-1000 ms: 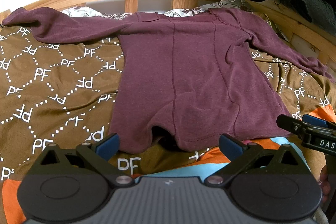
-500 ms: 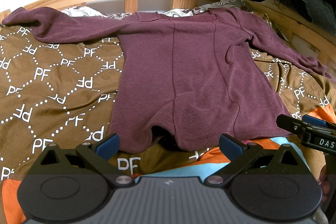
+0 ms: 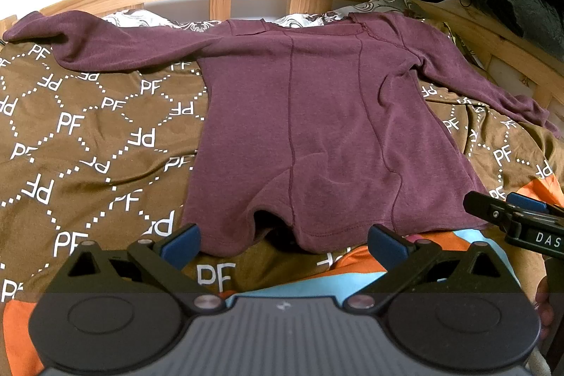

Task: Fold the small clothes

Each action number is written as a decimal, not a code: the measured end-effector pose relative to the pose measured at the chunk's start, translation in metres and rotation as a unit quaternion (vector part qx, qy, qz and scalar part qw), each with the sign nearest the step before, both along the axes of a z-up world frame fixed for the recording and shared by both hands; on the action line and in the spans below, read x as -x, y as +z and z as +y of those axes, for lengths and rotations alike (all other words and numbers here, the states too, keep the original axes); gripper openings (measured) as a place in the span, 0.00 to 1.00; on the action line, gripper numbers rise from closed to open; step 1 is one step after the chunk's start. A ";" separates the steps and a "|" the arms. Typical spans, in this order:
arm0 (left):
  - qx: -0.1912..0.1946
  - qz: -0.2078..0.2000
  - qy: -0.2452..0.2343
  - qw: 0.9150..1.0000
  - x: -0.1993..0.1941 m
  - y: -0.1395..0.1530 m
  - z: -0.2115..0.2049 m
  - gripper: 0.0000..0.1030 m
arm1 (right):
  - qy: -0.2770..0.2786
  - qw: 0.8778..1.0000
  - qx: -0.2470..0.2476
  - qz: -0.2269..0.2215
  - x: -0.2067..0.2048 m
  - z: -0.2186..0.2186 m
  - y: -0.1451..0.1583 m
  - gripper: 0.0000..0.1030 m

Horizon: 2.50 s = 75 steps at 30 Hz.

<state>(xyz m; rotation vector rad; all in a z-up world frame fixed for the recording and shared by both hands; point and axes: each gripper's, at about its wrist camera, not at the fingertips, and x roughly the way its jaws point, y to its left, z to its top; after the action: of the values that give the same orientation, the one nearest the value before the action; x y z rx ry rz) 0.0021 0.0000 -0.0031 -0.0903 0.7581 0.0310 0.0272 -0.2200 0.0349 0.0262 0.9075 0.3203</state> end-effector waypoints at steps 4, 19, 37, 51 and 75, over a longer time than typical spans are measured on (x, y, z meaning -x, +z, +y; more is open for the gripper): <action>0.000 0.000 0.000 1.000 0.000 0.000 0.000 1.00 | 0.000 1.000 0.000 0.000 0.000 0.000 0.000 1.00; -0.019 0.007 0.026 0.999 -0.002 -0.002 0.000 1.00 | -0.010 1.000 0.028 0.007 -0.002 0.003 -0.001 1.00; -0.066 0.048 0.091 0.993 -0.058 0.033 0.013 1.00 | -0.218 0.953 0.111 0.179 -0.073 -0.038 0.044 1.00; -0.079 0.084 0.066 0.991 -0.154 0.060 -0.004 1.00 | -0.224 0.955 0.149 0.129 -0.139 -0.037 0.048 1.00; -0.062 0.101 0.008 0.993 -0.220 0.012 -0.045 1.00 | -0.329 0.923 0.169 0.108 -0.234 -0.074 0.004 1.00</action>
<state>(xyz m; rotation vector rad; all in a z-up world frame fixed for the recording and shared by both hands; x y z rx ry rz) 0.2218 -0.0453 0.0088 0.0261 0.9566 0.1034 0.2613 -0.2940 0.0392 0.0476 1.1058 -0.4771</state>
